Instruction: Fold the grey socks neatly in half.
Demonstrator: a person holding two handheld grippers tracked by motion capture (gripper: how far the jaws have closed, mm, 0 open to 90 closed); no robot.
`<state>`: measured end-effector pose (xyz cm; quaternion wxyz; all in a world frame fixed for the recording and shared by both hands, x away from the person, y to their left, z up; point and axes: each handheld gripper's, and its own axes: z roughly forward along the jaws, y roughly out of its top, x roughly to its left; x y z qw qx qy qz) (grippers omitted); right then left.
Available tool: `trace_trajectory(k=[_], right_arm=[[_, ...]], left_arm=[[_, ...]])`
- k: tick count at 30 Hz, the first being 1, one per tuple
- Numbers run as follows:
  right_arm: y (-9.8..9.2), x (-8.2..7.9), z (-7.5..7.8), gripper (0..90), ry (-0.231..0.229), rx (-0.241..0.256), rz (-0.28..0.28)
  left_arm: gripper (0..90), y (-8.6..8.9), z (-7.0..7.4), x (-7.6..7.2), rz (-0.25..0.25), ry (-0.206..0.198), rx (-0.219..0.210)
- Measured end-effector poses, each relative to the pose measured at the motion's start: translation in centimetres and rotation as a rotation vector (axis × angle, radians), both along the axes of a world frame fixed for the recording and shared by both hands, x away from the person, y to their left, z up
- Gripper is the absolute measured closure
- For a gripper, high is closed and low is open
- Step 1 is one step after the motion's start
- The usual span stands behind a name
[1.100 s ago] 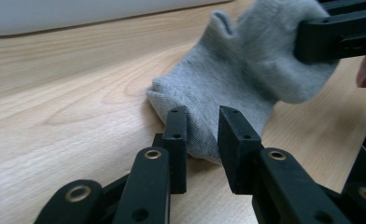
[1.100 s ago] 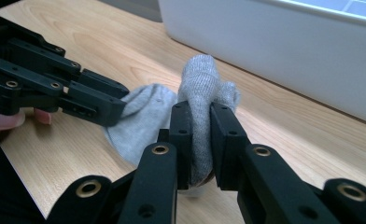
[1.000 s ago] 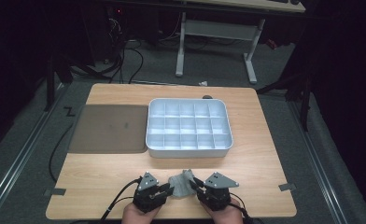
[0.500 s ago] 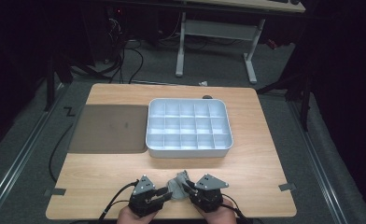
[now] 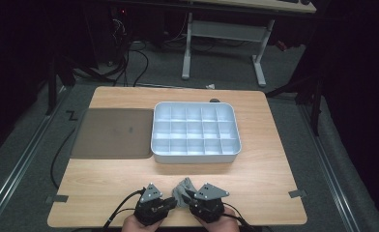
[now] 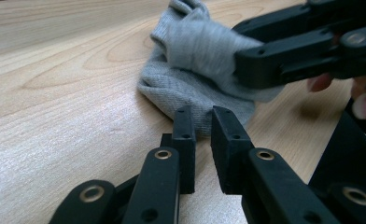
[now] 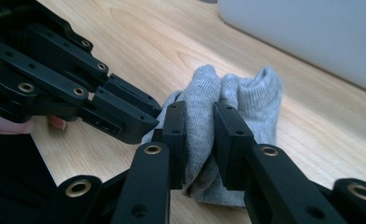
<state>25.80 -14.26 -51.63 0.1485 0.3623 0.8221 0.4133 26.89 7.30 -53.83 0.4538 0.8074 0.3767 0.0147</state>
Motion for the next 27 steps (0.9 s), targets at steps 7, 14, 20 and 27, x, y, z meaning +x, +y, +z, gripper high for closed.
trace_trajectory(k=[7, 14, 20, 27], right_arm=[[-0.2, -0.4, 1.1, 66.3, 0.004, 0.076, 0.038], [-1.9, -0.6, 3.1, 66.6, -0.066, 0.121, -0.005], [-2.6, 0.6, 1.1, 76.3, 0.015, 0.093, -0.043], [-0.3, 0.1, -0.9, 76.5, 0.042, -0.02, 0.018]], left_arm=[[78.8, 0.0, 0.0, 0.0, 0.0, 0.0, -0.001], [76.9, 0.1, 0.1, -0.1, 0.001, -0.007, -0.007], [76.4, 0.5, 1.2, -0.4, 0.012, -0.048, -0.029], [80.8, 0.5, 3.1, -0.7, 0.051, -0.146, -0.046]])
